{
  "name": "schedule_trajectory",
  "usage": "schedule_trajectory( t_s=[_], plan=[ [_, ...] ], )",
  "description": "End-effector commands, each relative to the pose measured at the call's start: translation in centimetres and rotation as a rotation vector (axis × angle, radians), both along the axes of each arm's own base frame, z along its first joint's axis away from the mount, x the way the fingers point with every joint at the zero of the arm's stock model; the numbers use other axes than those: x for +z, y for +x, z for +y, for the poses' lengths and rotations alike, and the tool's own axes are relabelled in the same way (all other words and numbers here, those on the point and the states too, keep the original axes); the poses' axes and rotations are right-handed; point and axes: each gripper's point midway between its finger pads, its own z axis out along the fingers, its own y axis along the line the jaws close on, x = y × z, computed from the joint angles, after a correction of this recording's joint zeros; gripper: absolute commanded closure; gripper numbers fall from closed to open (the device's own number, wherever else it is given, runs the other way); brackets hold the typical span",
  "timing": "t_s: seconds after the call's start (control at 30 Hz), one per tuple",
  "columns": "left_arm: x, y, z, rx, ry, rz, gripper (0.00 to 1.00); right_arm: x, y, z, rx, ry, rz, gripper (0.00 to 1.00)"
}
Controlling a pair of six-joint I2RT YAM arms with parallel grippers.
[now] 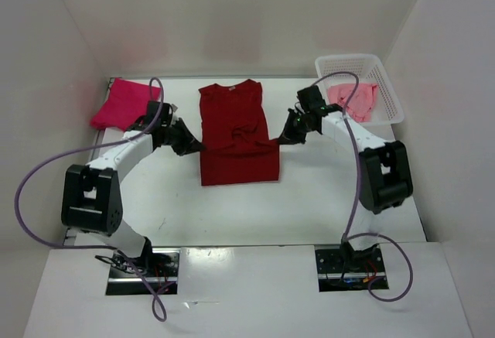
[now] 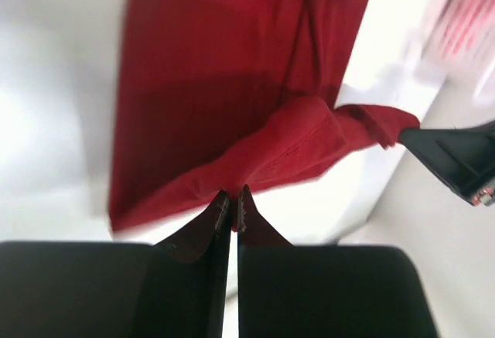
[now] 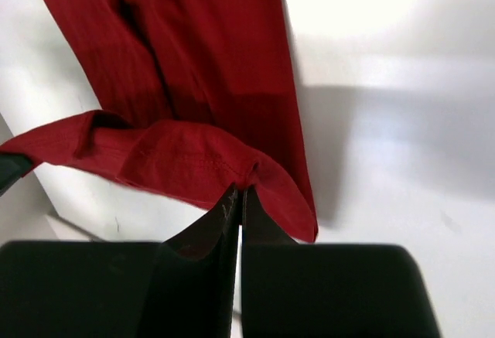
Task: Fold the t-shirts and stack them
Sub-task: Grab the bottom of the folded rectangular tshirt with both arms, then fold the folded rectangular tshirt in 1/3 of the way
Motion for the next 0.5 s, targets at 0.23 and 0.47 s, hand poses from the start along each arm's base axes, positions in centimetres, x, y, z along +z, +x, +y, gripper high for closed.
schedule_trajectory(
  t_s=[0.23,0.47],
  plan=[
    [-3.1,8.7,3.2,0.081,0.094,-0.072,0.95,1.0,11.7,2.4,0.073,-0.031,-0.18,0.99],
    [-4.4,12.7,3.3,0.073,0.121,-0.106,0.87,-2.8,15.0,2.7,0.052,-0.07,-0.158,0.99]
  ],
)
